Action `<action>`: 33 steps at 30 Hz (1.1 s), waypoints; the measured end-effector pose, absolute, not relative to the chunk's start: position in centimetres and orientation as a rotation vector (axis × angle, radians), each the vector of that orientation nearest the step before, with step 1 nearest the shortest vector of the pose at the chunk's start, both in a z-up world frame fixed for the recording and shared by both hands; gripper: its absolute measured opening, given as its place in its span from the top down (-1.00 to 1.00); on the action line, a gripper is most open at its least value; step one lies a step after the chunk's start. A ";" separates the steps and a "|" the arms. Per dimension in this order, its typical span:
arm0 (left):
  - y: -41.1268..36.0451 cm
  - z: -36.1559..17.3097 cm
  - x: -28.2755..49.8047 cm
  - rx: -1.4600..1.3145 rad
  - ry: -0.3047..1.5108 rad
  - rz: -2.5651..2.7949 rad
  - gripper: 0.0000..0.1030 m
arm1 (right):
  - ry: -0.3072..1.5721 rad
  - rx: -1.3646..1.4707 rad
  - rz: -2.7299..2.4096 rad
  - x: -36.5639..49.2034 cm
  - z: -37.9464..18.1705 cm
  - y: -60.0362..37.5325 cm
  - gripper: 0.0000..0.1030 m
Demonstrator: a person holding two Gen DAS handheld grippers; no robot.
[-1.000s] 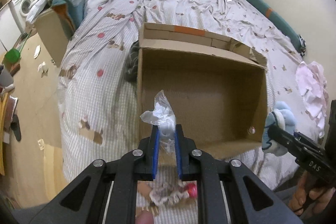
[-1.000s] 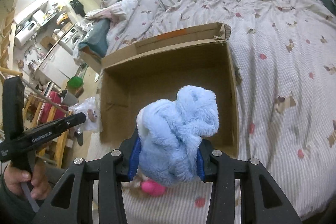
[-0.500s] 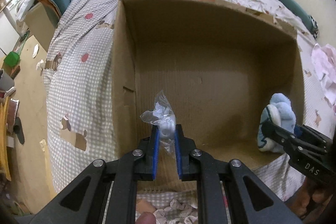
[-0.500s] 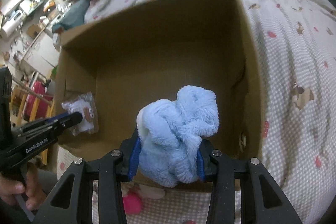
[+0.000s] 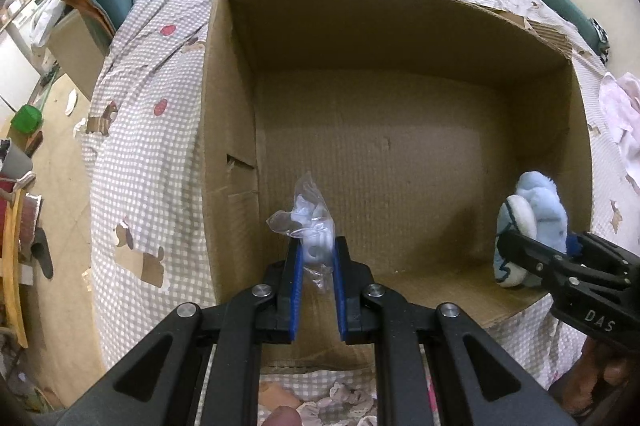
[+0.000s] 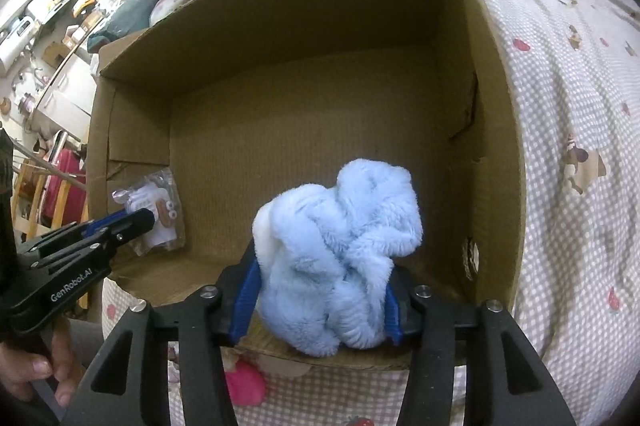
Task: Organize soft objects
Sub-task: 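Carry the blue plush into the box and release it while the left drops the bag there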
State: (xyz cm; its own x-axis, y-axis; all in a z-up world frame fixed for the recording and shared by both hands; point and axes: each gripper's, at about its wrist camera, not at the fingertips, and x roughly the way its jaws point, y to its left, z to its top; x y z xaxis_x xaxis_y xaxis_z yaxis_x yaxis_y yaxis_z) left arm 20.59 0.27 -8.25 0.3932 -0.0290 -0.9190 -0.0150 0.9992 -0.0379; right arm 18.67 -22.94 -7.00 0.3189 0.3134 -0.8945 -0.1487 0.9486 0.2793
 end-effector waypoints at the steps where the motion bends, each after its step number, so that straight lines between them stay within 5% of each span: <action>1: 0.2 -8.2 20.5 -0.040 1.162 -0.009 0.76 | 1.209 0.159 0.312 18.6 -6.8 -22.8 -0.05; 15: -1.2 -6.6 19.1 0.000 1.111 -0.031 0.69 | 1.137 0.163 0.335 18.5 -5.6 -22.7 -0.26; 17: -1.3 -6.3 18.8 -0.004 1.100 -0.042 0.52 | 1.098 0.168 0.329 18.4 -4.9 -22.9 -0.41; 19: -1.5 -5.9 18.6 -0.008 1.088 -0.050 -0.07 | 1.063 0.162 0.320 18.3 -4.2 -22.9 -0.57; 21: -1.7 -5.3 18.4 -0.011 1.072 -0.055 -0.34 | 1.027 0.152 0.314 18.1 -3.4 -23.0 -0.69; 23: -1.9 -4.7 18.1 0.009 1.053 -0.049 -0.40 | 1.000 0.138 0.310 17.9 -2.5 -23.0 -0.81; 33: 0.0 -2.3 16.2 -0.009 1.015 0.007 -0.66 | 0.976 0.101 0.300 15.8 -0.7 -23.1 -0.81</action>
State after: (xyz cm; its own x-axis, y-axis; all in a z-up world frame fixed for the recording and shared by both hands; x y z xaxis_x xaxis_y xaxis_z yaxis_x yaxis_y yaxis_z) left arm 16.20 -0.04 -2.30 0.5272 0.0017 -0.8497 -0.0102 0.9999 -0.0043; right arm 15.81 -23.15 -0.73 0.5227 0.2949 -0.7999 -0.2044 0.9543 0.2182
